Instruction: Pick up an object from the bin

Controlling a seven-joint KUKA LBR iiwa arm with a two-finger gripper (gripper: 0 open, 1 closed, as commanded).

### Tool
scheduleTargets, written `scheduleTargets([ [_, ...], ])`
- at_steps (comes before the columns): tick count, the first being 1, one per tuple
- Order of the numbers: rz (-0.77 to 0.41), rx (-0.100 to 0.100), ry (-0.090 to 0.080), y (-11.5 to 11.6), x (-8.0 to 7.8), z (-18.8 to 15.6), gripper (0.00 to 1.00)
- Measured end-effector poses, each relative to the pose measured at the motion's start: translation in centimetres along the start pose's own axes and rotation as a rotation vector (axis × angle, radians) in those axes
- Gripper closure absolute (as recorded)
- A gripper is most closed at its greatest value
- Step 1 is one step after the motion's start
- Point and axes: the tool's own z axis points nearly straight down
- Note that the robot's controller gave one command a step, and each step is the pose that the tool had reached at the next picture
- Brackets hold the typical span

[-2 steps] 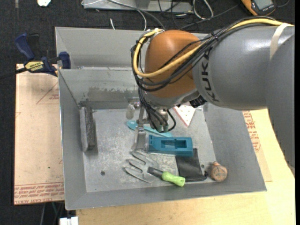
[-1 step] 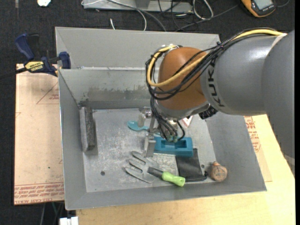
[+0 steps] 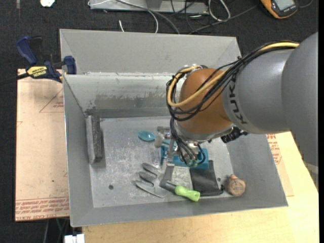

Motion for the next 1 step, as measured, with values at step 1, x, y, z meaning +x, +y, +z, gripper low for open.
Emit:
scheduleTargets([
  [1, 0.055, 0.002, 0.005, -1.55, 0.36, -6.28, 0.00],
])
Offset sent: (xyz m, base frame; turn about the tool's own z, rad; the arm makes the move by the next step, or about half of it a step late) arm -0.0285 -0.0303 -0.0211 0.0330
